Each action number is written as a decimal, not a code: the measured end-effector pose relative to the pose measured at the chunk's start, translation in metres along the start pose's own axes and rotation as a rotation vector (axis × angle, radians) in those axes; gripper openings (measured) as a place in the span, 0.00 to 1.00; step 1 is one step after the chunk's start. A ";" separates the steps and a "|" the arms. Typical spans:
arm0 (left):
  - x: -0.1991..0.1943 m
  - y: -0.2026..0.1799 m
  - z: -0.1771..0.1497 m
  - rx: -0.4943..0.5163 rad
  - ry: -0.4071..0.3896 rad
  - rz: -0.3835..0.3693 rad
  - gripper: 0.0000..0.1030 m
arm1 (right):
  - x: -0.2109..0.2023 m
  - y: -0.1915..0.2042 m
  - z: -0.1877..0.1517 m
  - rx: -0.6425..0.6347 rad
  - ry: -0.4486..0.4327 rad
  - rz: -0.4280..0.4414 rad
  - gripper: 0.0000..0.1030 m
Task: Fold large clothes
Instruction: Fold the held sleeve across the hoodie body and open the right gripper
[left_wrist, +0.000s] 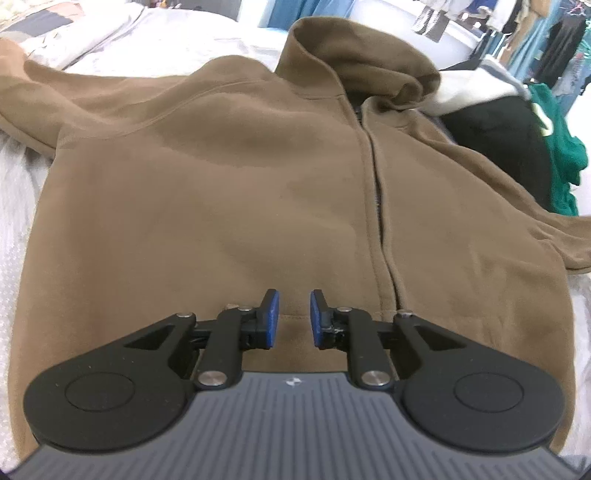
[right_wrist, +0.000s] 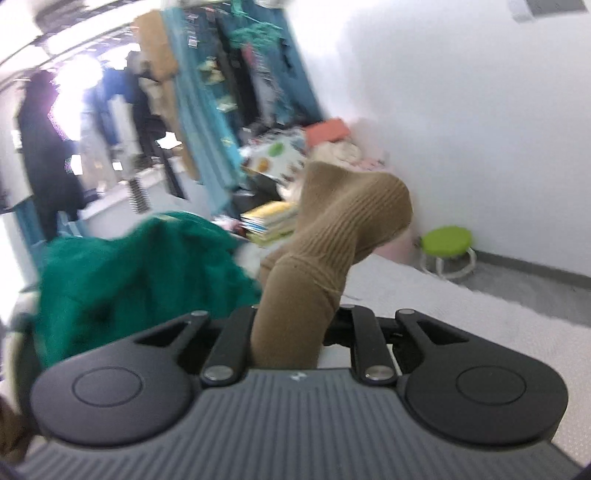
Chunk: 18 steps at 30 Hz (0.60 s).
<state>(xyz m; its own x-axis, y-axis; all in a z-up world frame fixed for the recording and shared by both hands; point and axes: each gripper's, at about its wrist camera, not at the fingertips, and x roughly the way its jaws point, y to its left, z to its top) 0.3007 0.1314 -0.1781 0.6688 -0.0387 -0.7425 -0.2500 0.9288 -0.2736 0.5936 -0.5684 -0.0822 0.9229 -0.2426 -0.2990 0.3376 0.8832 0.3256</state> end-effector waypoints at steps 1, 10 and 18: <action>-0.004 0.001 -0.001 -0.001 -0.005 -0.005 0.21 | -0.008 0.013 0.006 -0.018 0.000 0.021 0.16; -0.048 0.024 0.001 -0.012 -0.108 -0.026 0.21 | -0.110 0.174 0.036 -0.245 -0.062 0.287 0.15; -0.063 0.054 0.001 -0.073 -0.162 -0.065 0.21 | -0.230 0.319 0.002 -0.414 -0.128 0.530 0.14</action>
<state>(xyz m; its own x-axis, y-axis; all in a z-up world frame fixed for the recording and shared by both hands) 0.2455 0.1839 -0.1451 0.7875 -0.0322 -0.6155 -0.2490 0.8968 -0.3656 0.4894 -0.2320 0.0920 0.9672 0.2421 -0.0770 -0.2412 0.9703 0.0211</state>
